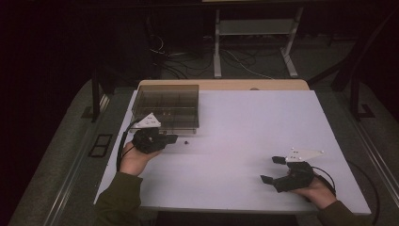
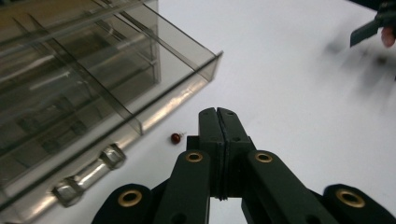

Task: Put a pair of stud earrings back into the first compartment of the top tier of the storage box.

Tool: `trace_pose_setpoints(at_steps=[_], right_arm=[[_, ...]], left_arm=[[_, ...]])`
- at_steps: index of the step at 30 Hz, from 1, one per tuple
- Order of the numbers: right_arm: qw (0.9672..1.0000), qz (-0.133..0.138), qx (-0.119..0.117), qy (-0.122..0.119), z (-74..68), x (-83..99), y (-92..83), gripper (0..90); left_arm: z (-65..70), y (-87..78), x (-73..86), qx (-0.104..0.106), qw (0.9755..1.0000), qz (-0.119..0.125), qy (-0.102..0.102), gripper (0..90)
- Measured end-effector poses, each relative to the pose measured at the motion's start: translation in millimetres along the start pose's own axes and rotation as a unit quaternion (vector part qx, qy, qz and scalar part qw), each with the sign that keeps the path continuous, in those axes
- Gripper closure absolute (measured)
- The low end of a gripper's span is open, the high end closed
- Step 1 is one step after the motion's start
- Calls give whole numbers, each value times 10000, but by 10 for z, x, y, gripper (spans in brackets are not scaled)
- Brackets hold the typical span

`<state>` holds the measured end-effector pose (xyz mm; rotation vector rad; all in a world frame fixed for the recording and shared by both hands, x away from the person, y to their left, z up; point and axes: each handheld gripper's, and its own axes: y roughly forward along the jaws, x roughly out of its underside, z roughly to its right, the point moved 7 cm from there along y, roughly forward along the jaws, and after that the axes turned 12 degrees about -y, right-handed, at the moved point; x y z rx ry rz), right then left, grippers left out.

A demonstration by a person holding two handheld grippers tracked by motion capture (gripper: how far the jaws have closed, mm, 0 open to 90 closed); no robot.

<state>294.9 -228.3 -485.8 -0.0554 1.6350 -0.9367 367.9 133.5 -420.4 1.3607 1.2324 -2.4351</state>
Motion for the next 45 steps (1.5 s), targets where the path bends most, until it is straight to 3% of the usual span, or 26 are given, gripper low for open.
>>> trace_pose_setpoints(at_steps=[6,15,31,45], right_arm=[[10000,4,1,-12,-2,0,-2,105],[10000,4,-5,-14,-4,-1,-1,106],[10000,6,-11,-16,-6,-1,-3,106],[10000,7,-21,-30,-5,-1,0,106]], left_arm=[[26,121,115,-38,9999,-122,21,841],[-3,329,203,-287,9986,-257,354,672],[-65,632,250,-297,9982,-337,406,479],[-111,776,261,-370,9976,-280,508,432]])
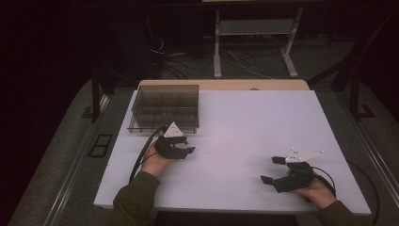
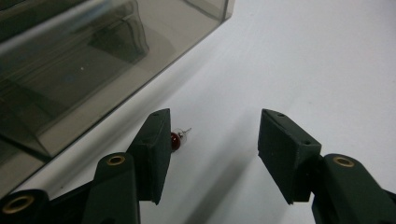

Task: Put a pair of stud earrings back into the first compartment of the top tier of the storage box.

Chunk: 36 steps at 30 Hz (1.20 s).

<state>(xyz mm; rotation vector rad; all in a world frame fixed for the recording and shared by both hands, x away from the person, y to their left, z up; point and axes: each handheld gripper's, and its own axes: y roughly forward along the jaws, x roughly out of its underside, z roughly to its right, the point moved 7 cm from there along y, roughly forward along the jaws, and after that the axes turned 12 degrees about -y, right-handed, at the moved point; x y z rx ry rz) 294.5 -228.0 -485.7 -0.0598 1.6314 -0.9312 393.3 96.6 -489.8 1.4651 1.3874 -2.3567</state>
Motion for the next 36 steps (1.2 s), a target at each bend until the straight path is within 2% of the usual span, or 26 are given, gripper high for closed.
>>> trace_pose_setpoints(at_steps=[5,8,11,15,22,30,36], right_arm=[[10000,4,-5,-1,-2,0,1,106],[10000,1,-2,1,-2,0,-1,106],[10000,-1,-5,1,-1,1,-1,106],[10000,-5,-6,-4,-2,1,4,106],[10000,1,-6,2,-3,0,0,106],[10000,15,8,3,0,-1,-6,106],[10000,9,2,4,-2,0,-8,106]], left_arm=[[6,60,21,-95,9999,-83,61,386],[-2,74,18,-189,9998,-62,73,391],[-8,90,19,-225,9996,-59,130,390],[3,122,14,-203,9997,-48,86,393],[24,122,29,-137,9998,-143,84,516],[-11,64,61,-64,9996,-283,-69,603],[-33,30,82,-22,9995,-301,-135,710]])
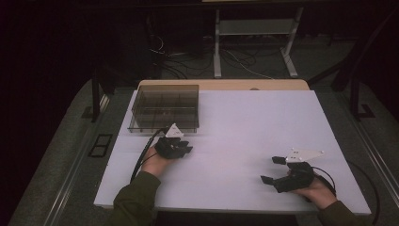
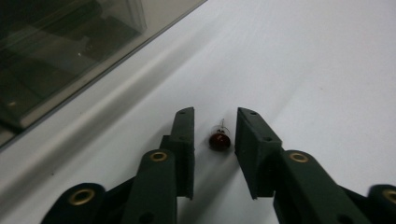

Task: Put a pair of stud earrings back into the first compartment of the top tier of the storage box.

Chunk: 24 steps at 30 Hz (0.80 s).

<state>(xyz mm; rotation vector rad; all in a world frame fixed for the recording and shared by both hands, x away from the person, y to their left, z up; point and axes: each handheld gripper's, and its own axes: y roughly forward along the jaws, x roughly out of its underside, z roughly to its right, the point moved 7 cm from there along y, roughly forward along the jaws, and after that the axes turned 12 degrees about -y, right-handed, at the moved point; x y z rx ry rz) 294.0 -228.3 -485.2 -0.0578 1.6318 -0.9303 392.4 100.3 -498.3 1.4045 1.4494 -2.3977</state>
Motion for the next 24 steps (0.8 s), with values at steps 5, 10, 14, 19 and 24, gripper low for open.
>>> trace_pose_setpoints(at_steps=[5,10,14,19,24], right_arm=[[10000,-2,-3,-8,1,0,1,106],[10000,-2,-3,-6,0,0,0,106],[10000,-3,-4,-8,0,0,1,106],[10000,-1,-1,-5,1,0,1,106],[10000,-5,0,-6,-1,0,1,106]], left_arm=[[-2,-4,5,0,10000,-12,-37,749],[7,-3,5,34,10000,-24,-34,784],[21,-5,8,51,10000,-41,-38,788],[71,-14,17,169,9998,-103,-9,793],[146,-73,11,271,9996,-109,56,793]])
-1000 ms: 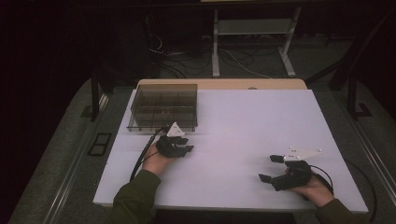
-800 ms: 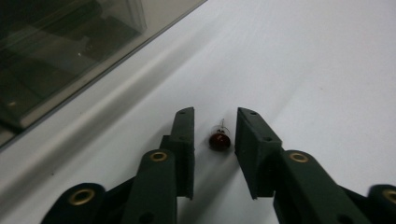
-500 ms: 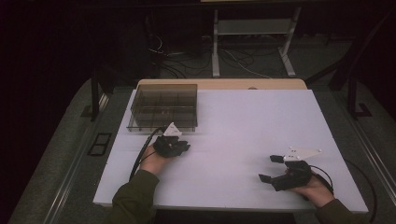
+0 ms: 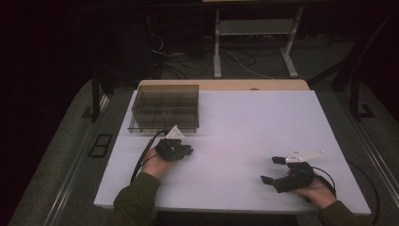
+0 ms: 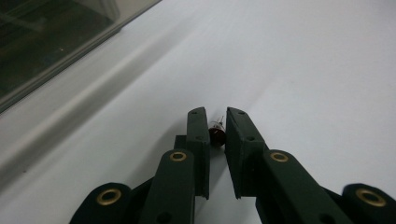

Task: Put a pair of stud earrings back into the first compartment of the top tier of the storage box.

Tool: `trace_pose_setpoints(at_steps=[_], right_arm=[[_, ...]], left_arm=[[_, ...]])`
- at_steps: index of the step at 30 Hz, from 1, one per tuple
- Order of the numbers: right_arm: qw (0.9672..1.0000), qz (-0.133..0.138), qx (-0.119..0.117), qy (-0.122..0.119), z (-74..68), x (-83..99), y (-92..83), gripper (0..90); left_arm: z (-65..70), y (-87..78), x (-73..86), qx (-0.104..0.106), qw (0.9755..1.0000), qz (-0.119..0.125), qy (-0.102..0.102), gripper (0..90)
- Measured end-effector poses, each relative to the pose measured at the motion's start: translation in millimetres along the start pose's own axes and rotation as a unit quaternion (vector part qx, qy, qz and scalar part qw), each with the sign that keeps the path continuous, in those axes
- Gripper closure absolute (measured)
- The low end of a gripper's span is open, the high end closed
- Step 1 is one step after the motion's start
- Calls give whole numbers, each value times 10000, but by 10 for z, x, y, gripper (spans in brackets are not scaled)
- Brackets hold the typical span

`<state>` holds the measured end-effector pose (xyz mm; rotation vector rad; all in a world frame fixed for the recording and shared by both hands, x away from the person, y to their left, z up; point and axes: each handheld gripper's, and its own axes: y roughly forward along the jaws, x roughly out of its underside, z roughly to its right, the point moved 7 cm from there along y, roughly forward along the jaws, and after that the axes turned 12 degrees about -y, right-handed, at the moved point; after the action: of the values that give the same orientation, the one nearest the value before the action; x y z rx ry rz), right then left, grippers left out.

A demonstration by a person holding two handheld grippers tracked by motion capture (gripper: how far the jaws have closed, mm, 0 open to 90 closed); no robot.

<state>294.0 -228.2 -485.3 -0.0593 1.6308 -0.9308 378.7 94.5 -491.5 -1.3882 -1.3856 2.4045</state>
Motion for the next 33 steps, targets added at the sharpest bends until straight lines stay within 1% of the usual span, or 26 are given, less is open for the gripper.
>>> trace_pose_setpoints(at_steps=[6,8,13,15,18,19,24,25,28,32,33], right_arm=[[10000,-4,0,5,-4,0,-3,106],[10000,-3,1,4,-4,0,-3,105],[10000,-2,0,8,-3,0,-3,106],[10000,-2,1,6,-4,-1,-3,106],[10000,9,5,10,-3,-2,-4,106],[10000,5,5,10,-1,-1,-4,106],[10000,0,0,5,-2,0,-2,105],[10000,0,1,9,-1,0,-2,106],[10000,1,4,5,0,0,-1,105],[10000,-3,2,4,-1,0,0,106],[10000,-3,4,5,0,1,0,106]], left_arm=[[40,-126,-19,133,9999,55,-13,794],[43,-185,-29,158,9998,88,-50,794],[-9,-357,-73,247,9989,299,-259,794],[-43,-422,-85,264,9986,363,-297,794],[-94,-521,-100,246,9979,447,-400,794],[-111,-541,-106,239,9979,466,-380,794],[-182,-675,-127,220,9971,561,-467,794],[-194,-693,-132,222,9971,575,-455,794],[-224,-765,-153,227,9963,664,-504,794],[-261,-862,-191,187,9956,752,-529,794],[-270,-893,-203,179,9952,779,-562,794]])
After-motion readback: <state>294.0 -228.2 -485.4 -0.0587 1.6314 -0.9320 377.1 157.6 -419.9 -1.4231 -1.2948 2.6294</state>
